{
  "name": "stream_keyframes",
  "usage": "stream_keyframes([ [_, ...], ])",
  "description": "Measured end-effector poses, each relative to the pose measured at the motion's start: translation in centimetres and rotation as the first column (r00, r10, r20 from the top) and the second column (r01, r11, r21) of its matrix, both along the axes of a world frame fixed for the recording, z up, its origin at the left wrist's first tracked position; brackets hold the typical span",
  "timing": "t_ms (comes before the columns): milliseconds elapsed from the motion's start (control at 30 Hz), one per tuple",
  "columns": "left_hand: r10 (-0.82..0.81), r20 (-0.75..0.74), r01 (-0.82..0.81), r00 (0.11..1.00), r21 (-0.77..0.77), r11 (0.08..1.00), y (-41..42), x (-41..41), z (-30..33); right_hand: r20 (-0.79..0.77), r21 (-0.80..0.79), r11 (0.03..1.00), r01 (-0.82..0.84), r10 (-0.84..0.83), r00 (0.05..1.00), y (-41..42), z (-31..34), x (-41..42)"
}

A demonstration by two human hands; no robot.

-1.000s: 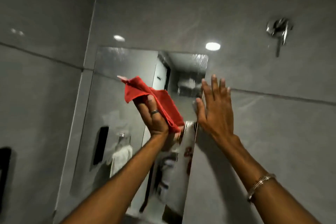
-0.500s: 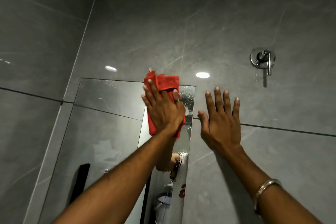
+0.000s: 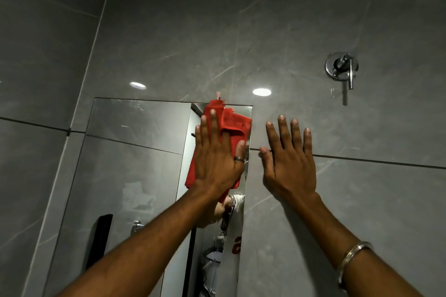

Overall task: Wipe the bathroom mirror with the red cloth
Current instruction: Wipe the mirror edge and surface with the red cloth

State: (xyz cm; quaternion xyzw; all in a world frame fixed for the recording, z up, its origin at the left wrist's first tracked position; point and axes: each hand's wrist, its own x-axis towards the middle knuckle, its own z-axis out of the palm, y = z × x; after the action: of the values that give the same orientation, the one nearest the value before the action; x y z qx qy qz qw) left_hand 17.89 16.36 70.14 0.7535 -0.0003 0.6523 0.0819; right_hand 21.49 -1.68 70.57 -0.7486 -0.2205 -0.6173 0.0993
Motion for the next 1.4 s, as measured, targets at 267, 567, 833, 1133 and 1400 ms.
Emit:
stream_keyframes([
  [267, 0.107, 0.055, -0.116, 0.993, 0.213, 0.970, -0.9, 0.9, 5.2, 0.002, -0.008, 1.000, 0.026, -0.026, 1.000, 0.1, 0.1, 0.3],
  [567, 0.071, 0.020, -0.074, 0.997, 0.154, 0.985, -2.3, 0.4, -4.4, 0.000, -0.016, 1.000, 0.014, -0.014, 1.000, 0.3, -2.9, 0.0],
  [833, 0.077, 0.026, -0.081, 0.997, 0.206, 0.975, -1.8, 0.5, 0.0, -0.033, -0.046, 0.998, -0.040, 0.039, 0.999, 0.0, -2.6, -0.5],
  [1133, 0.107, 0.051, -0.114, 0.993, 0.155, 0.981, -1.7, 1.1, 4.2, -0.020, 0.035, 0.994, -0.101, 0.101, 0.995, -0.4, -2.0, -0.6],
  [1400, 0.100, 0.020, -0.102, 0.995, 0.145, 0.984, -2.4, 0.4, -5.3, -0.024, -0.035, 0.994, -0.108, 0.107, 0.994, 0.2, -7.6, -1.2],
])
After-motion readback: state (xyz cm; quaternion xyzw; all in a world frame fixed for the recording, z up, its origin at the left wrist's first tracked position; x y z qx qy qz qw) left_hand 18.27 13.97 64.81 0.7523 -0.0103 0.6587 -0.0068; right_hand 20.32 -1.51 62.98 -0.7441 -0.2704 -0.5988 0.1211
